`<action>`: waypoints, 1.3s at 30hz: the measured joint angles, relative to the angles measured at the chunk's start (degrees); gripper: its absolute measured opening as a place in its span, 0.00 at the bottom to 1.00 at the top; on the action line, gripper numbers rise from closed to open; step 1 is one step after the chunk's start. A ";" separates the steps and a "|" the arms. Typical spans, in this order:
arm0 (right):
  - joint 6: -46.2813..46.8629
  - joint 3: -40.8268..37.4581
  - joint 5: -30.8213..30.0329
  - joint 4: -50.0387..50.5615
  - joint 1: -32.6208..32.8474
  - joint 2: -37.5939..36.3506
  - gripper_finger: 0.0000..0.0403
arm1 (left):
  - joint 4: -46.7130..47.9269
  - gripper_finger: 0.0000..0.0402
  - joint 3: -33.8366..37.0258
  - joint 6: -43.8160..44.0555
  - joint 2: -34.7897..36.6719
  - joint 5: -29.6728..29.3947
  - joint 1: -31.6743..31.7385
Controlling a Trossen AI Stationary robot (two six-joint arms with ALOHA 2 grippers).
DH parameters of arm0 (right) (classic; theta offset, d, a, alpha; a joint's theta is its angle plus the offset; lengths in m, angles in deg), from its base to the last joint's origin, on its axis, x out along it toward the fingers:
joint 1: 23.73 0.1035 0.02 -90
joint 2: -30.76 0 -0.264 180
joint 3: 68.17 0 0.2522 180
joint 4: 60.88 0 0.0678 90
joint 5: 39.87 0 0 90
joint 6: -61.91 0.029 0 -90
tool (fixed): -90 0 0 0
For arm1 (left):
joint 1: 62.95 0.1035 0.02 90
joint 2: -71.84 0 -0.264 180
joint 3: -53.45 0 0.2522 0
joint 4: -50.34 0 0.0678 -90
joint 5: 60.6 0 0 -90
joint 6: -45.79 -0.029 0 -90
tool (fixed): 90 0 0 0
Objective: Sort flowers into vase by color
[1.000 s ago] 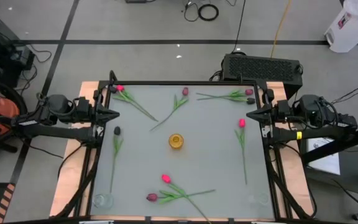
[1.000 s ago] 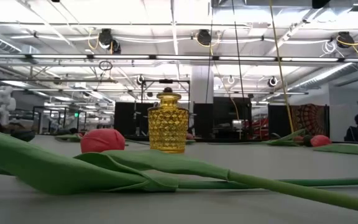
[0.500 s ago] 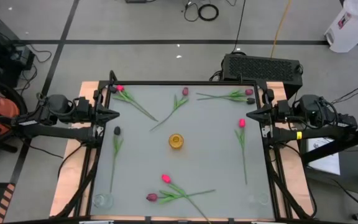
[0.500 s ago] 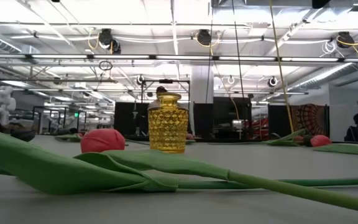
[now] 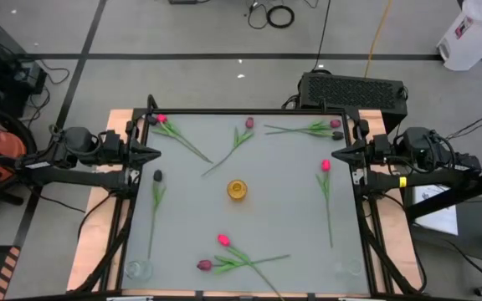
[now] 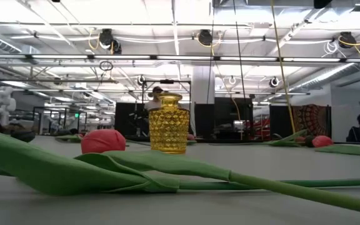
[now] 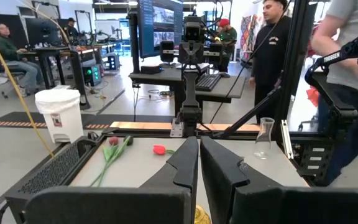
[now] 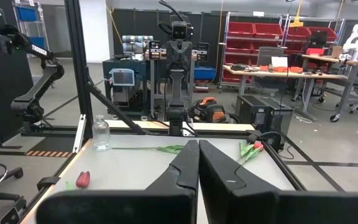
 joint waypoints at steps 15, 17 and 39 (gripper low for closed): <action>0.02 0.00 -0.12 -0.10 -0.02 0.00 0.01 | 0.00 0.07 0.00 0.00 -0.02 0.00 -0.01; 0.02 0.00 -0.12 -0.09 -0.02 0.01 0.01 | 0.00 0.07 0.00 0.00 -0.01 0.00 -0.02; 41.99 0.00 -1.68 0.00 -0.02 4.55 0.01 | -0.03 0.07 0.00 0.00 -0.01 0.00 0.00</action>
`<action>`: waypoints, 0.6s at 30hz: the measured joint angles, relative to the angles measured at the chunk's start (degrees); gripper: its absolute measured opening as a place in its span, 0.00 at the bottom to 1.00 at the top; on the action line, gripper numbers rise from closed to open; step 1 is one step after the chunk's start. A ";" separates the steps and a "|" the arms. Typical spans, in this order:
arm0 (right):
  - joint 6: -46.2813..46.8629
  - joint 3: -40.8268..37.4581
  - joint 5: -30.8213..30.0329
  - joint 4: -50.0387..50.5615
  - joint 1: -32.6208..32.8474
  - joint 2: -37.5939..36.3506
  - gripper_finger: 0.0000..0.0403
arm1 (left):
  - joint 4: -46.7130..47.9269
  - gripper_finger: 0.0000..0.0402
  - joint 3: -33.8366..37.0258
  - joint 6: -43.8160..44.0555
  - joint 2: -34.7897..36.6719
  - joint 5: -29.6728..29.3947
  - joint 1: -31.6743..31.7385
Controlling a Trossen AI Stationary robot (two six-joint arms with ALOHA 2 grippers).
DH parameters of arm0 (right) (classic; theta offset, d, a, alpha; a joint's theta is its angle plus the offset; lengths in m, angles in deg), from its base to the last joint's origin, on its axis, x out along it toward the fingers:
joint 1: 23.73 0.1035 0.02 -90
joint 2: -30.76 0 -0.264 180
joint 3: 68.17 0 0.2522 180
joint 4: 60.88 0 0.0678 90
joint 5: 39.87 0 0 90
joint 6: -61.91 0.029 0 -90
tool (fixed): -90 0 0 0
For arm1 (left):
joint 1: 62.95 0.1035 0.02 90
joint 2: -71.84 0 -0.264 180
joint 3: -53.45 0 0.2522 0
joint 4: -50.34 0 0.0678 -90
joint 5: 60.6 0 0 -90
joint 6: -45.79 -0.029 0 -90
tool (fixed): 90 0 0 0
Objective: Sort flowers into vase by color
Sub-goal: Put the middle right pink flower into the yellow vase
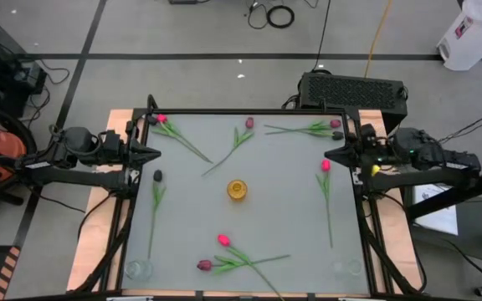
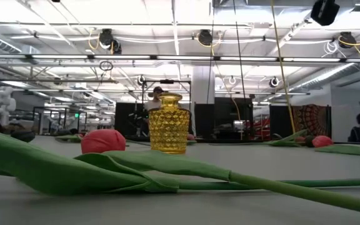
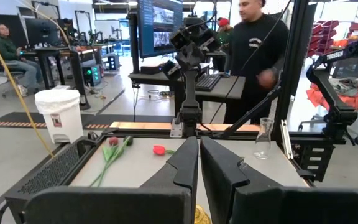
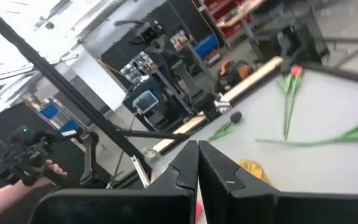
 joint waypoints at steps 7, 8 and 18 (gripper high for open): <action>2.13 0.00 -0.05 0.11 0.00 5.86 0.01 | -0.87 0.07 0.00 1.69 0.01 0.00 0.00; 2.16 0.00 -0.25 0.33 0.00 6.44 0.01 | -1.52 0.07 0.00 3.31 0.00 0.01 0.00; 5.05 0.00 -9.14 10.42 -0.04 7.69 0.01 | -4.53 0.07 0.00 25.80 0.00 -3.10 0.00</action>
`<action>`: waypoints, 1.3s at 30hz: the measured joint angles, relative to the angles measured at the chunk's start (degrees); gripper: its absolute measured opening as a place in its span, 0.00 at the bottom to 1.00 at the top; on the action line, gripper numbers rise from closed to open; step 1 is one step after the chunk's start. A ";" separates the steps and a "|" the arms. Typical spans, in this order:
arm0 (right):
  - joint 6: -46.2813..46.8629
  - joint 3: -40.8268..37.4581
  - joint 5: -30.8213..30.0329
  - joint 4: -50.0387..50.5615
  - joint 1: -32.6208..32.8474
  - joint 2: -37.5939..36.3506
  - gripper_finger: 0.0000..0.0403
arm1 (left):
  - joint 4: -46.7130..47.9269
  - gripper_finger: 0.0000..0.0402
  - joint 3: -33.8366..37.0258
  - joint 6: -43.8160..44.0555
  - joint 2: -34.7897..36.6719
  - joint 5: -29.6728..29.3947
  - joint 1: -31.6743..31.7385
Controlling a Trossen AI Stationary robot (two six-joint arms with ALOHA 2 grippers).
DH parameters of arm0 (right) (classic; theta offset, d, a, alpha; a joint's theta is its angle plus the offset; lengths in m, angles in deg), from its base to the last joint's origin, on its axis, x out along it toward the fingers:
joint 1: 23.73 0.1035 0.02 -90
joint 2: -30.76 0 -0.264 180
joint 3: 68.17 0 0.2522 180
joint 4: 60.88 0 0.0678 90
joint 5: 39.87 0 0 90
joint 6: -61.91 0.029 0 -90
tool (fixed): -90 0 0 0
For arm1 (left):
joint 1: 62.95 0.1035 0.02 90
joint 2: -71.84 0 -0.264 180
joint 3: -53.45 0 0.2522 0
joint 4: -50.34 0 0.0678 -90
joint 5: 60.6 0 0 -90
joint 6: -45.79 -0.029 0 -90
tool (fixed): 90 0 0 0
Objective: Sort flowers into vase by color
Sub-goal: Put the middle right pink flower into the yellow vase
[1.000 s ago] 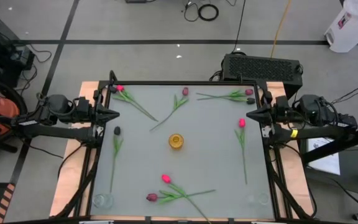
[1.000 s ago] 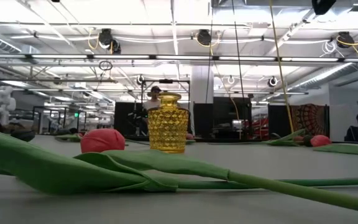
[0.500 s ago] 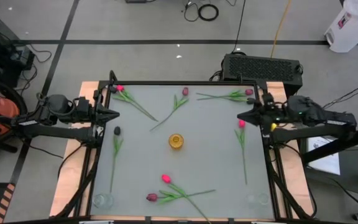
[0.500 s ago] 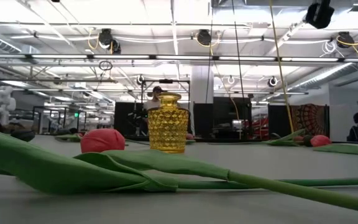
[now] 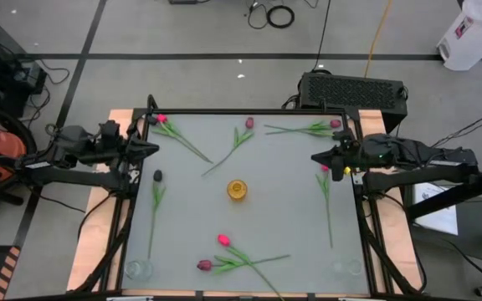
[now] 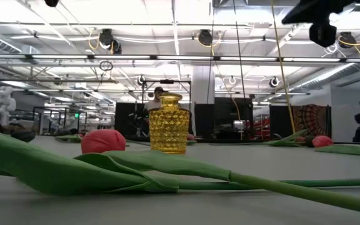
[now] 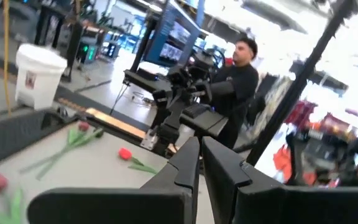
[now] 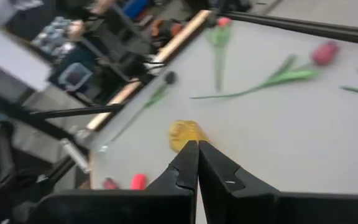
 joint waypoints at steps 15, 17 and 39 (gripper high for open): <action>12.44 0.00 -8.88 17.46 -1.14 -0.02 0.01 | 1.82 0.07 0.00 3.88 -4.98 -5.63 0.00; 13.38 0.00 -8.74 19.81 -1.11 -0.02 0.01 | 2.53 0.07 0.00 4.14 -5.55 -6.01 0.00; 23.49 0.00 -4.76 36.66 -1.09 6.30 0.01 | 2.29 0.07 0.00 4.26 -10.50 -6.43 0.00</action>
